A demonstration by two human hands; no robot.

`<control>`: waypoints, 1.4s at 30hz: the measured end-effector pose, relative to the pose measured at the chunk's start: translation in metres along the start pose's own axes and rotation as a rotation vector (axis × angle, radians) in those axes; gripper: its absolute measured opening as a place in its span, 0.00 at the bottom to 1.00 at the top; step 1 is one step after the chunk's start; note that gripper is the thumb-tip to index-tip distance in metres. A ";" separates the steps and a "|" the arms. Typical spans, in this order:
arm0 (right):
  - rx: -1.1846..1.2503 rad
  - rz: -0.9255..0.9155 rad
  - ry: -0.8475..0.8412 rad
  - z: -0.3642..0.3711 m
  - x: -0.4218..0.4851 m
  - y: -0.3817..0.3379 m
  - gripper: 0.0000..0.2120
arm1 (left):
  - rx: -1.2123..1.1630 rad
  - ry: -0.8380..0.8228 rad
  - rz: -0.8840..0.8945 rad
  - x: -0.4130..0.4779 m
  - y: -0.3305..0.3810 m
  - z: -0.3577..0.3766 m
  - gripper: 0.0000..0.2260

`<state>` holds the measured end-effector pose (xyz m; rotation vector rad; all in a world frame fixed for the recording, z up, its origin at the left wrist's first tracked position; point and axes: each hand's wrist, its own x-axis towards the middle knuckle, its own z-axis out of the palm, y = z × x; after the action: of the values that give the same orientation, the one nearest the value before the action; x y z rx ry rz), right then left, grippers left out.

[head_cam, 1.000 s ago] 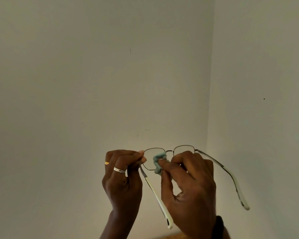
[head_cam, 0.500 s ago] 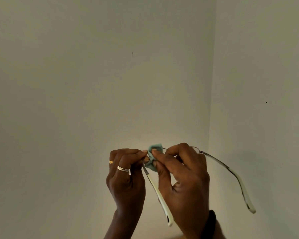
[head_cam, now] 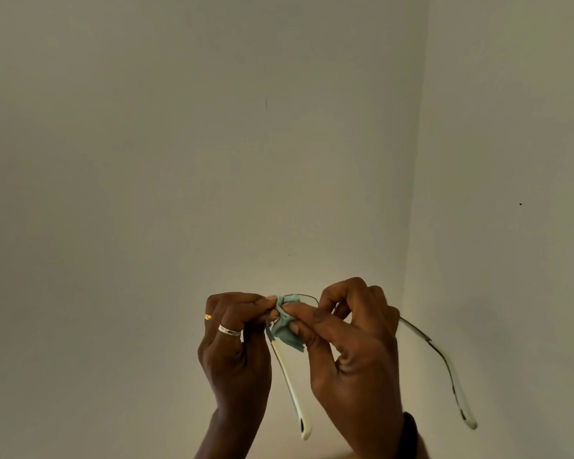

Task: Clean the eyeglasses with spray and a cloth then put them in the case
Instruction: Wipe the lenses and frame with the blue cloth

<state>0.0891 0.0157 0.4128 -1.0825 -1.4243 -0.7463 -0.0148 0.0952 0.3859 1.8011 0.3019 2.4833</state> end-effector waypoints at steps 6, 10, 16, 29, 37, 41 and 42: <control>0.010 0.022 -0.036 -0.001 -0.004 0.000 0.11 | 0.039 -0.022 0.033 -0.002 -0.004 -0.005 0.15; -0.003 0.016 -0.054 -0.005 -0.006 0.000 0.11 | 0.061 -0.039 0.037 -0.004 -0.003 -0.006 0.15; -0.136 -0.023 -0.120 -0.010 -0.014 -0.006 0.08 | 0.060 -0.035 0.029 -0.001 -0.001 -0.005 0.15; -0.101 0.110 0.070 -0.005 -0.007 -0.014 0.07 | 0.058 -0.022 0.039 -0.004 0.005 0.001 0.14; -0.122 0.073 -0.095 -0.005 -0.020 -0.017 0.06 | 0.026 -0.040 -0.030 -0.008 0.002 0.000 0.14; -0.144 0.126 0.002 -0.006 -0.018 -0.012 0.06 | -0.001 -0.039 -0.031 -0.010 0.002 -0.001 0.07; -0.137 0.143 0.036 -0.006 -0.015 -0.010 0.06 | 0.008 -0.036 -0.030 -0.009 0.003 0.001 0.06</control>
<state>0.0810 0.0030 0.4003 -1.2572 -1.2655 -0.7643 -0.0105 0.0906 0.3781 1.8286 0.3344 2.4303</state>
